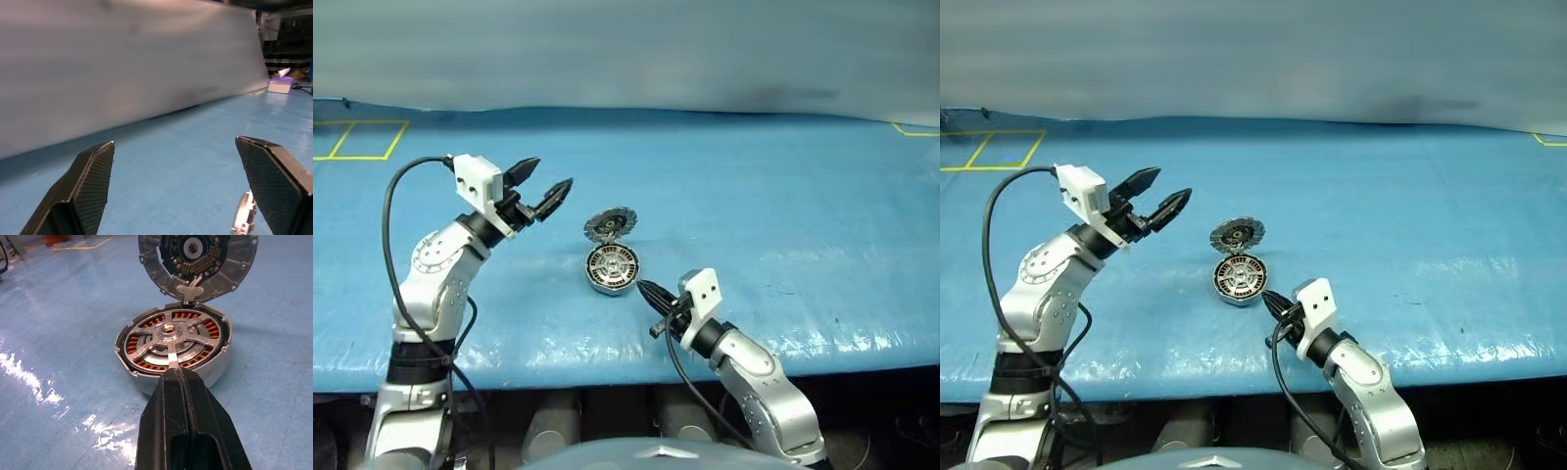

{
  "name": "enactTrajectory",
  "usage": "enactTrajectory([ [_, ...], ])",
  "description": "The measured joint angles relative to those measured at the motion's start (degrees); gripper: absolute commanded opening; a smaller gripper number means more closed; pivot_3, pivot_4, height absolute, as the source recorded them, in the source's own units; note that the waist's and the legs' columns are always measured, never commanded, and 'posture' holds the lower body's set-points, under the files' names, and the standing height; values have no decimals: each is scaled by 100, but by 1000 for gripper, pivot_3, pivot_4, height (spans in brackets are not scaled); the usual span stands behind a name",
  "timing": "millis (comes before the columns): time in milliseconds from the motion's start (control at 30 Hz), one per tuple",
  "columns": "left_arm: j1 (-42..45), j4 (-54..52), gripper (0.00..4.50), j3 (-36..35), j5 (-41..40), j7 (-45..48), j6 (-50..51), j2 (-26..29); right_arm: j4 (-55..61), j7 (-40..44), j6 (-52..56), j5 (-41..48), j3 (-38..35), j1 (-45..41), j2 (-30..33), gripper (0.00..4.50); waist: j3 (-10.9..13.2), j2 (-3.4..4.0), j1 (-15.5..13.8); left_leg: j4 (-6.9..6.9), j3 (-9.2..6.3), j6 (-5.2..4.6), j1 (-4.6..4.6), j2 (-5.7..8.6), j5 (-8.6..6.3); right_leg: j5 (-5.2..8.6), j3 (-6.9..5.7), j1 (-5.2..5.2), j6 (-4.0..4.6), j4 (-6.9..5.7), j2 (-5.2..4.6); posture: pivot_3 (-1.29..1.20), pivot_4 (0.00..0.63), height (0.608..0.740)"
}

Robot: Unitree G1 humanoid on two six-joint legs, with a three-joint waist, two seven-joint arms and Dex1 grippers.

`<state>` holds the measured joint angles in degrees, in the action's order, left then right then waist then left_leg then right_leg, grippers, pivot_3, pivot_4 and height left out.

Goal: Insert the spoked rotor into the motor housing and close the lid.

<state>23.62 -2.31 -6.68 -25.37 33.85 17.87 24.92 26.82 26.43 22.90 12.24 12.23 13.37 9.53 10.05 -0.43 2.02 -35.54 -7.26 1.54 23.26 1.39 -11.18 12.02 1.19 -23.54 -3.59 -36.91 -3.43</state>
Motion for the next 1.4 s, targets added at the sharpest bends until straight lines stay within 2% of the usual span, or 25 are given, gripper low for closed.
enactTrajectory([
  [167, 1073, 1637, 1173, 291, 620, 162, -614, -73, -133, -145, -401, -99, 87, 174, 1, 0, 0, -5, -40, -2, -4, 0, 4, 2, 1, -7, -1, 0, -12, 2, 2, 0, 150, 740],
  [267, 1745, 2743, 144, 425, 792, 514, -1051, -311, -245, -290, -711, -301, 98, 295, 36, 0, -1, -9, -53, -6, -3, 0, 10, 5, 1, -10, 0, -2, -17, 6, 0, 0, 150, 740],
  [300, 1948, 3132, 36, 450, 798, 690, -1147, -404, -300, -358, -814, -355, 88, 347, 17, 0, -1, -9, -52, -6, -3, 0, 12, 6, 0, -11, 0, -3, -19, 7, 0, 0, 150, 740],
  [500, 2816, 5129, 36, 734, 1254, 1408, -2196, -747, -431, -770, -1155, -464, 23, 642, -221, 0, 1, -12, 1, -4, -3, -1, 21, 4, 0, -22, -1, -14, -37, 5, 2, 0, 150, 740],
  [700, 3198, 6226, 36, 995, 1650, 2491, -2863, -802, -437, -937, -1329, -505, 44, 899, -329, 0, 2, -13, 14, -8, -4, -2, 22, 4, 0, -21, -1, -13, -36, 4, 1, 0, 150, 740],
  [967, 3255, 6408, 36, 1236, 1806, 4153, -2658, -798, -940, -953, -1751, -514, 68, 973, -318, 0, 2, -13, 14, -12, -5, -4, 22, 4, 0, -13, 0, -10, -22, 1, 2, 0, 150, 740],
  [1400, 3195, 6236, 36, 1822, 2278, 5242, -2593, -924, -1307, -830, -2095, -501, 7, 726, -345, 0, 1, -14, 14, -36, -10, -11, 20, 5, 0, -13, 1, 3, -20, -5, 3, 0, 150, 740],
])
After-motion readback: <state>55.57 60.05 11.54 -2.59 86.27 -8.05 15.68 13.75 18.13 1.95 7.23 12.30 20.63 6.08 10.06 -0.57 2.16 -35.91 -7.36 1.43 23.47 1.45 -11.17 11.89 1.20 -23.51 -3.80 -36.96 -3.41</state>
